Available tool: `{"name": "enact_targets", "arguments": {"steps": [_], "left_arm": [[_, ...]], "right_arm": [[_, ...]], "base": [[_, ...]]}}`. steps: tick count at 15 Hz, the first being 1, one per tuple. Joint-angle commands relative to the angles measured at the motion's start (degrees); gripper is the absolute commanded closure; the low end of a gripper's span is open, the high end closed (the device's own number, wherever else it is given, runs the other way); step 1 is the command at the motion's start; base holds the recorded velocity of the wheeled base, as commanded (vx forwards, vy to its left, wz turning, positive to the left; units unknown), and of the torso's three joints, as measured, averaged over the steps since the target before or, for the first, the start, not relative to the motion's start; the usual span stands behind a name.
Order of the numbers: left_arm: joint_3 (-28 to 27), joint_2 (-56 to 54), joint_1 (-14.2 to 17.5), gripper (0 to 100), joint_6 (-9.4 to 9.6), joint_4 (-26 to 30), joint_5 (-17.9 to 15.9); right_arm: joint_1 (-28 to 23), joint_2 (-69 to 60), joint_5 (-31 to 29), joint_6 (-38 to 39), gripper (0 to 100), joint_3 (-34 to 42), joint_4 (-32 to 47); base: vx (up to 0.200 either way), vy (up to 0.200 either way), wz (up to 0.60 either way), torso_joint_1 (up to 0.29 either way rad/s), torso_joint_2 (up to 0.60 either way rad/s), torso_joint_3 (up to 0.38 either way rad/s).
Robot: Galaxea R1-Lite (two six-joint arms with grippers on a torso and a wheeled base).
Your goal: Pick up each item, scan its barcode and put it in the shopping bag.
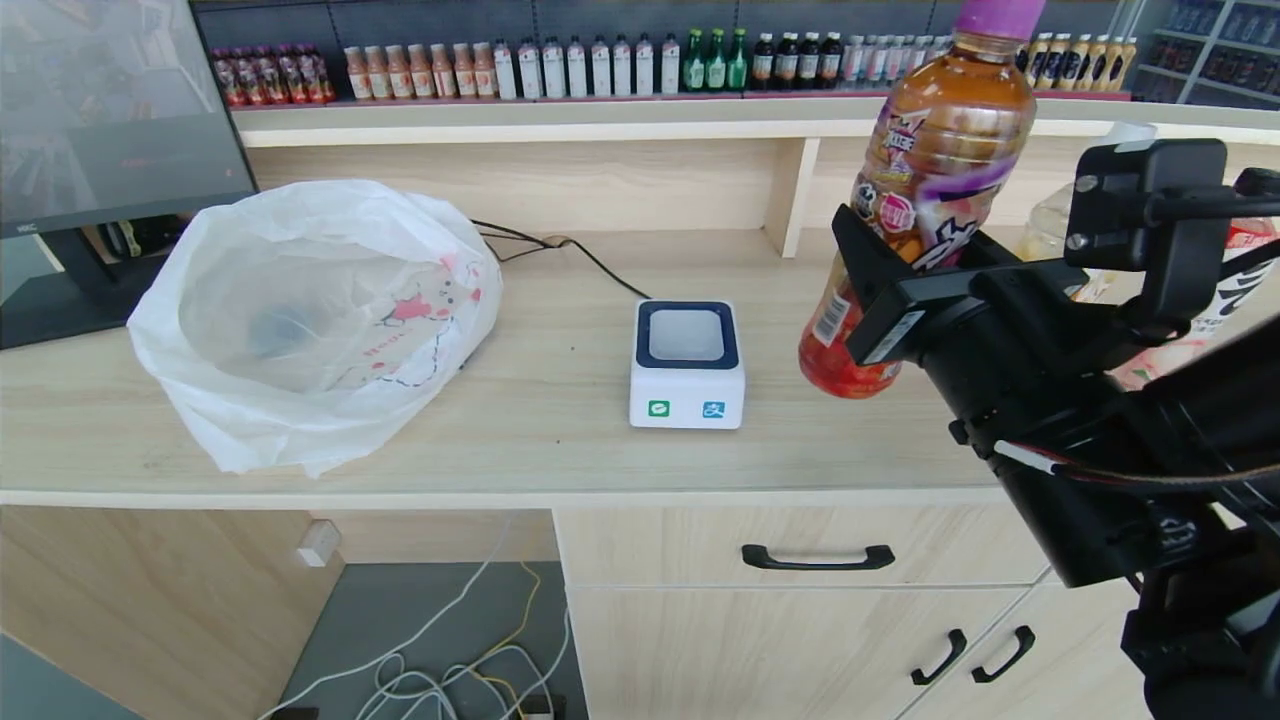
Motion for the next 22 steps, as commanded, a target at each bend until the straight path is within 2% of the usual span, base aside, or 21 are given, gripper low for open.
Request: {"name": "enact_targets", "arguments": {"steps": [1, 5, 14, 19, 22], "left_arm": [[0.0, 0.0, 0.0, 0, -0.03, 0.0, 0.0], [0.0, 0.0, 0.0, 0, 0.14, 0.0, 0.0], [0.0, 0.0, -0.1, 0, 0.14, 0.0, 0.0], [0.0, 0.0, 0.0, 0, 0.14, 0.0, 0.0], [0.0, 0.0, -0.1, 0, 0.23, 0.0, 0.0]], "right_arm": [[0.0, -0.6, 0.0, -0.1, 100, -0.2, -0.1], [0.7, -0.8, 0.3, 0.4, 100, -0.1, -0.1], [0.7, -0.8, 0.4, 0.0, 100, -0.2, -0.1], [0.5, -0.4, 0.5, -10.1, 100, -1.2, 0.0], [0.4, 0.7, 6.7, -17.3, 100, -8.1, 6.9]], "base": [[0.0, 0.2, 0.0, -0.012, -0.01, 0.007], [0.0, 0.2, 0.0, 0.005, 0.01, -0.001], [0.0, 0.0, 0.0, 0.0, 0.0, 0.0], [0.0, 0.0, 0.0, 0.0, 0.0, 0.0], [0.0, 0.0, 0.0, 0.0, 0.0, 0.0]]}}
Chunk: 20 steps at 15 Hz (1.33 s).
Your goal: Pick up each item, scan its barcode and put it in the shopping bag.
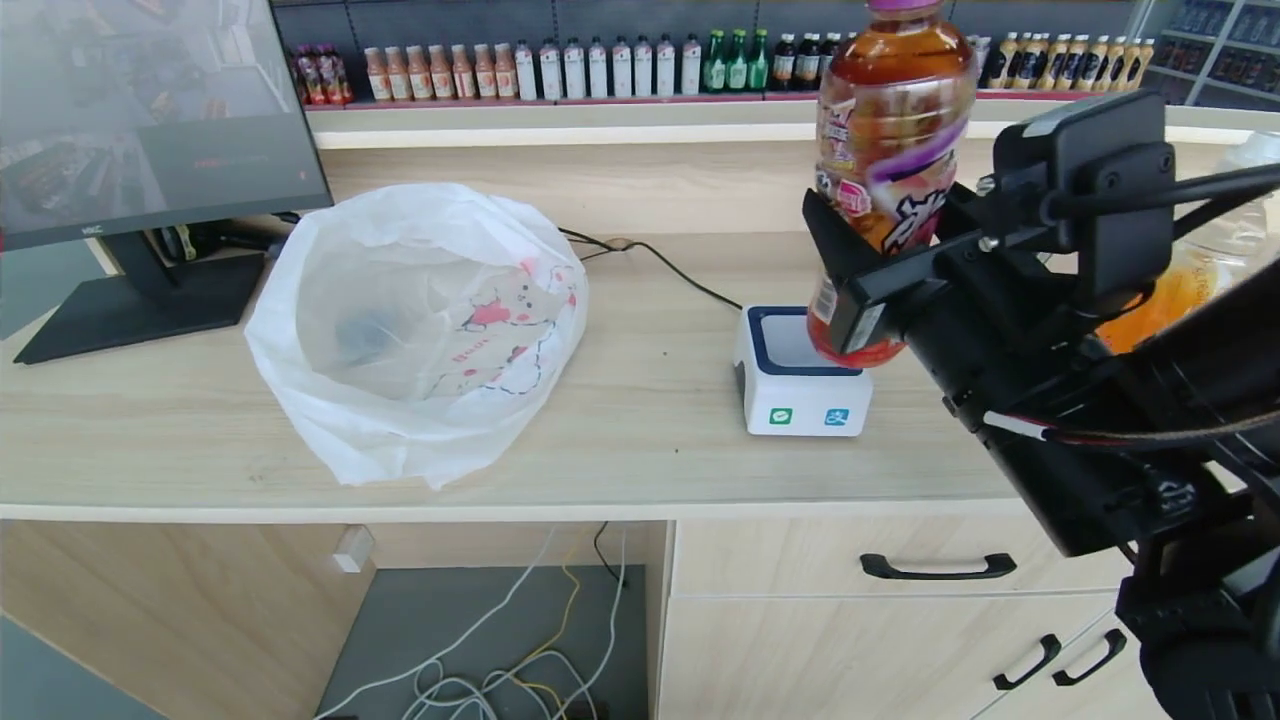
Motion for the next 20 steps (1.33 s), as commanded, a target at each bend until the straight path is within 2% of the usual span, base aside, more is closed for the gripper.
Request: {"name": "enact_targets", "arguments": {"steps": [1, 4, 6, 10, 14, 16, 18, 20], "left_arm": [[0.0, 0.0, 0.0, 0, 0.01, 0.0, -0.1], [0.0, 0.0, 0.1, 0, 0.01, 0.0, 0.0], [0.0, 0.0, 0.0, 0, 0.1, 0.0, 0.0], [0.0, 0.0, 0.0, 0, 0.1, 0.0, 0.0], [0.0, 0.0, 0.0, 0, 0.1, 0.0, 0.0], [0.0, 0.0, -0.1, 0, 0.27, 0.0, 0.0], [0.0, 0.0, -0.1, 0, 0.27, 0.0, 0.0], [0.0, 0.0, -0.1, 0, 0.27, 0.0, 0.0]], "right_arm": [[-0.1, 0.8, 3.0, -3.3, 100, -4.8, 3.8], [-1.3, 0.5, 13.4, -11.7, 100, -7.5, 12.3], [-3.8, 0.3, 18.3, -15.5, 100, -7.7, 15.5], [-7.6, 0.7, 28.1, -20.7, 100, -8.2, 19.8], [-15.5, 2.9, 38.5, -24.5, 100, -9.5, 20.0], [-18.3, 3.6, 42.0, -25.0, 100, -9.9, 20.1], [-18.9, 5.3, 45.1, -25.1, 100, -9.9, 20.1], [-18.9, 5.8, 45.3, -26.1, 100, -9.8, 20.1]], "base": [[0.0, 0.0, 0.0, 0.0, 0.0, 0.0], [0.0, 0.0, 0.0, 0.0, 0.0, 0.0], [0.0, 0.0, 0.0, 0.0, 0.0, 0.0], [0.0, 0.0, 0.0, 0.0, 0.0, 0.0], [0.0, 0.0, 0.0, 0.0, 0.0, 0.0], [0.0, 0.0, 0.0, 0.0, 0.0, 0.0], [0.0, 0.0, 0.0, 0.0, 0.0, 0.0], [0.0, 0.0, 0.0, 0.0, 0.0, 0.0]]}}
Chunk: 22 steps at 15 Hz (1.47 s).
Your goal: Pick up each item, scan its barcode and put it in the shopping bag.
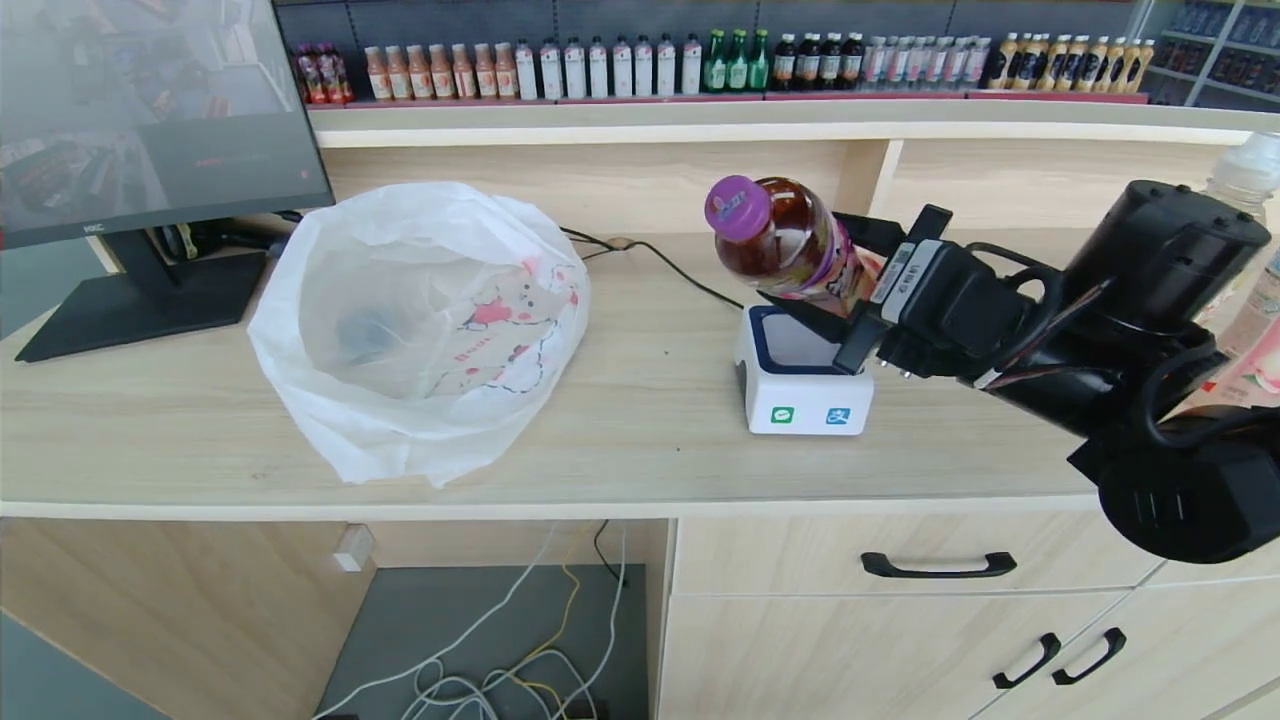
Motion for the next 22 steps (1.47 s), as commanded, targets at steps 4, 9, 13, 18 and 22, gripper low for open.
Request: {"name": "enact_targets", "arguments": {"steps": [4, 9, 13, 18, 22], "left_arm": [[0.0, 0.0, 0.0, 0, 0.02, 0.0, 0.0], [0.0, 0.0, 0.0, 0, 0.02, 0.0, 0.0], [0.0, 0.0, 0.0, 0, -0.07, 0.0, 0.0], [0.0, 0.0, 0.0, 0, -0.07, 0.0, 0.0], [0.0, 0.0, 0.0, 0, 0.02, 0.0, -0.1]], "right_arm": [[-0.1, 1.5, 1.8, -1.1, 100, -0.1, -0.1], [0.2, 1.4, 1.9, -1.7, 100, -0.4, 0.9], [0.7, 1.3, 1.8, -1.8, 100, -0.2, 0.9], [0.9, 1.2, 1.6, -1.8, 100, -0.2, 0.9], [1.4, 1.2, 1.3, -1.8, 100, -0.5, 0.9]], "base": [[0.0, 0.0, 0.0, 0.0, 0.0, 0.0], [0.0, 0.0, 0.0, 0.0, 0.0, 0.0], [0.0, 0.0, 0.0, 0.0, 0.0, 0.0], [0.0, 0.0, 0.0, 0.0, 0.0, 0.0], [0.0, 0.0, 0.0, 0.0, 0.0, 0.0]]}}
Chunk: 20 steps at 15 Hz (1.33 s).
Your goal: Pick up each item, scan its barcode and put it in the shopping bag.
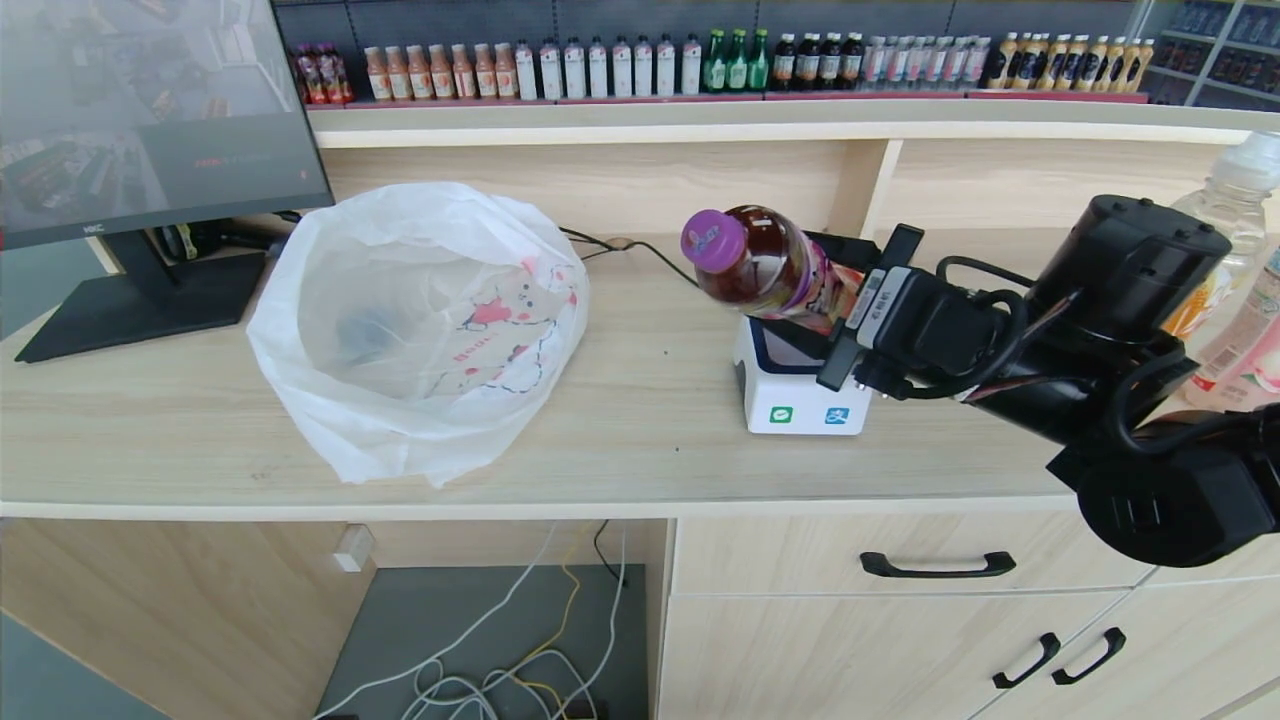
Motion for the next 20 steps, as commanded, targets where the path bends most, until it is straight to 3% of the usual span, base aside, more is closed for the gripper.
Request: {"name": "enact_targets", "arguments": {"steps": [1, 7, 10, 13, 18, 20], "left_arm": [[0.0, 0.0, 0.0, 0, 0.08, 0.0, 0.0], [0.0, 0.0, 0.0, 0, -0.01, 0.0, 0.0], [0.0, 0.0, 0.0, 0, -0.01, 0.0, 0.0], [0.0, 0.0, 0.0, 0, -0.01, 0.0, 0.0], [0.0, 0.0, 0.0, 0, 0.08, 0.0, 0.0], [0.0, 0.0, 0.0, 0, 0.08, 0.0, 0.0]], "right_arm": [[0.3, -0.3, -0.1, 0.0, 100, -0.2, -0.1], [1.0, -0.6, -0.5, 0.2, 100, -0.2, -0.1], [1.9, -1.2, -3.5, 4.0, 100, -0.5, -0.5], [3.3, -1.3, -9.2, 13.3, 100, -2.8, -3.0], [7.7, 2.6, -28.7, 36.6, 100, 0.4, -20.4], [8.8, 2.9, -31.3, 41.1, 100, 2.5, -23.0]], "base": [[0.0, 0.0, 0.0, 0.0, 0.0, 0.0], [0.0, 0.0, 0.0, 0.0, 0.0, 0.0], [0.0, 0.0, 0.0, 0.0, 0.0, 0.0], [0.0, 0.0, 0.0, 0.0, 0.0, 0.0], [0.0, 0.0, 0.0, 0.0, 0.0, 0.0], [0.0, 0.0, 0.0, 0.0, 0.0, 0.0]]}}
